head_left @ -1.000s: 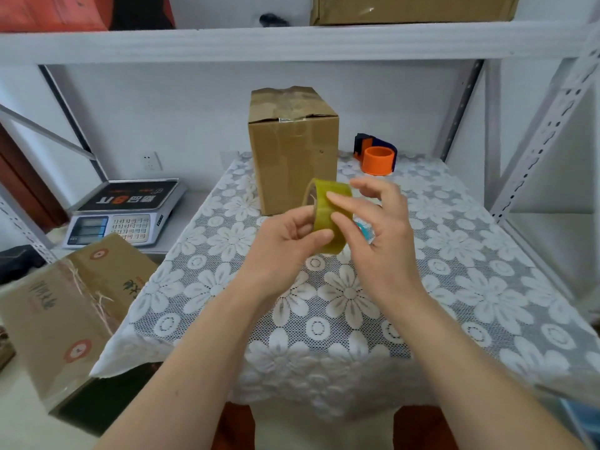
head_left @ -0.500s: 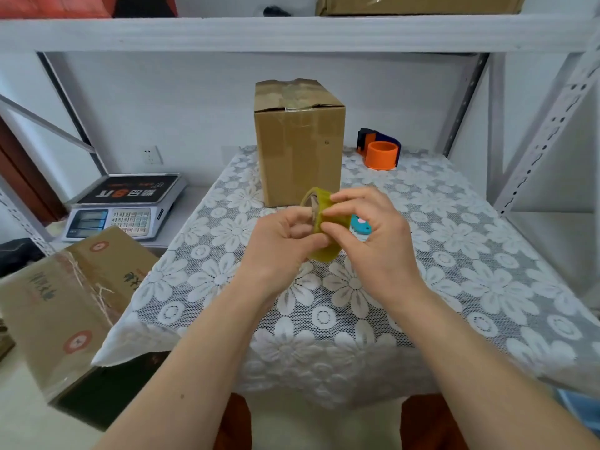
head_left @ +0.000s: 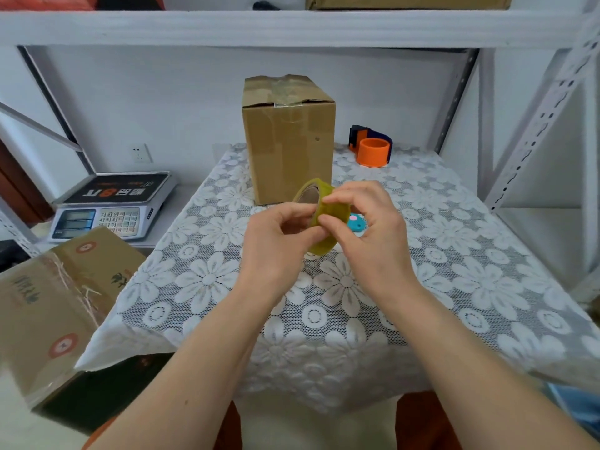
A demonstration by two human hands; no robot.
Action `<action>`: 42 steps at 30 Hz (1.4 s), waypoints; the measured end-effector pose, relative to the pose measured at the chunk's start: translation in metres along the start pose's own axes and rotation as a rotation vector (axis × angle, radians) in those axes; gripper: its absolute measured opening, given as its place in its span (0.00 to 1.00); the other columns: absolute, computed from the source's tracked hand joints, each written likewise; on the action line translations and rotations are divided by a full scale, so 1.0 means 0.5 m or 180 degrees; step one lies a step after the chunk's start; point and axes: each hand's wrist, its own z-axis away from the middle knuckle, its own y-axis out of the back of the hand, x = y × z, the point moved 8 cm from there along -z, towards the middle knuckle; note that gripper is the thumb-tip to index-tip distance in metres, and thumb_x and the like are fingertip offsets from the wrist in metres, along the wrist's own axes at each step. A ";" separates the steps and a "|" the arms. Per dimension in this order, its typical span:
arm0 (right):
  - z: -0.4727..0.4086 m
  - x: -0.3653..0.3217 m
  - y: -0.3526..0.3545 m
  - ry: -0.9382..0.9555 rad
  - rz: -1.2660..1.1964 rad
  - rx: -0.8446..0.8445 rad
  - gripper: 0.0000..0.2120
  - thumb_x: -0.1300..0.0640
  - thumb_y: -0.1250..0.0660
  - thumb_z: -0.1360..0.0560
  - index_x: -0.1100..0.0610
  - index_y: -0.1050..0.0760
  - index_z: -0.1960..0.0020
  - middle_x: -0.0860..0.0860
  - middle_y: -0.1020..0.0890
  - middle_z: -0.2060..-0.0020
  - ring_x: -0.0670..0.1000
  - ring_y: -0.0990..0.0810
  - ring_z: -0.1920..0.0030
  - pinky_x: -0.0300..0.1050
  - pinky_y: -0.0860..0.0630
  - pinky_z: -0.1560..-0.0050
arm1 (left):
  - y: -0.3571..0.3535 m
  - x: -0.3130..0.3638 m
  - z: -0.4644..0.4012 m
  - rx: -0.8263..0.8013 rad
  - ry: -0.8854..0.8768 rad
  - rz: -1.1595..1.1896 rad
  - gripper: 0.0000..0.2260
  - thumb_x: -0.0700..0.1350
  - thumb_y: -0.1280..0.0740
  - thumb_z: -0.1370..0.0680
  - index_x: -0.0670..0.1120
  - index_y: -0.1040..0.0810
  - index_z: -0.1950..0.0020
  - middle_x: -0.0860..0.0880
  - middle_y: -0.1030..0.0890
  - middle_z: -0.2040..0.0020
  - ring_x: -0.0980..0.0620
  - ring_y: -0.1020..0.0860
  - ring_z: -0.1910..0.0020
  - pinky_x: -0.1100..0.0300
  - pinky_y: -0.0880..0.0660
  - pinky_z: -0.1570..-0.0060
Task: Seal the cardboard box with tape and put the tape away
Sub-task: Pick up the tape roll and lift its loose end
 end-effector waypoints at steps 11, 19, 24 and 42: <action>0.002 0.009 -0.020 -0.0068 -0.0187 -0.0133 0.04 0.62 0.28 0.30 0.56 0.18 0.55 0.48 0.21 0.53 0.49 0.22 0.46 0.52 0.25 0.43 | 0.014 -0.009 -0.005 -0.0025 0.0164 0.0080 0.12 0.33 0.24 0.34 0.43 0.15 0.53 0.45 0.15 0.61 0.50 0.16 0.60 0.56 0.19 0.51; 0.004 0.000 -0.020 -0.0031 -0.0201 -0.0295 0.03 0.62 0.28 0.30 0.57 0.20 0.61 0.46 0.24 0.52 0.45 0.25 0.45 0.37 0.30 0.41 | 0.020 -0.002 -0.002 -0.0378 0.0190 0.0181 0.12 0.32 0.25 0.34 0.41 0.16 0.52 0.44 0.15 0.60 0.47 0.16 0.58 0.60 0.19 0.54; 0.006 -0.005 -0.010 0.0044 -0.0310 -0.0103 0.09 0.61 0.28 0.29 0.52 0.19 0.50 0.47 0.23 0.51 0.47 0.24 0.44 0.41 0.28 0.40 | 0.015 -0.001 -0.009 -0.0563 0.0299 0.0316 0.12 0.33 0.26 0.33 0.42 0.16 0.52 0.44 0.15 0.59 0.48 0.17 0.57 0.58 0.20 0.50; 0.012 -0.007 -0.019 0.0336 0.0048 -0.0179 0.03 0.60 0.29 0.29 0.57 0.23 0.56 0.49 0.24 0.53 0.50 0.26 0.47 0.44 0.28 0.45 | 0.018 -0.009 -0.002 -0.0663 0.0401 0.0448 0.11 0.31 0.26 0.34 0.43 0.17 0.56 0.50 0.16 0.65 0.55 0.17 0.64 0.66 0.21 0.60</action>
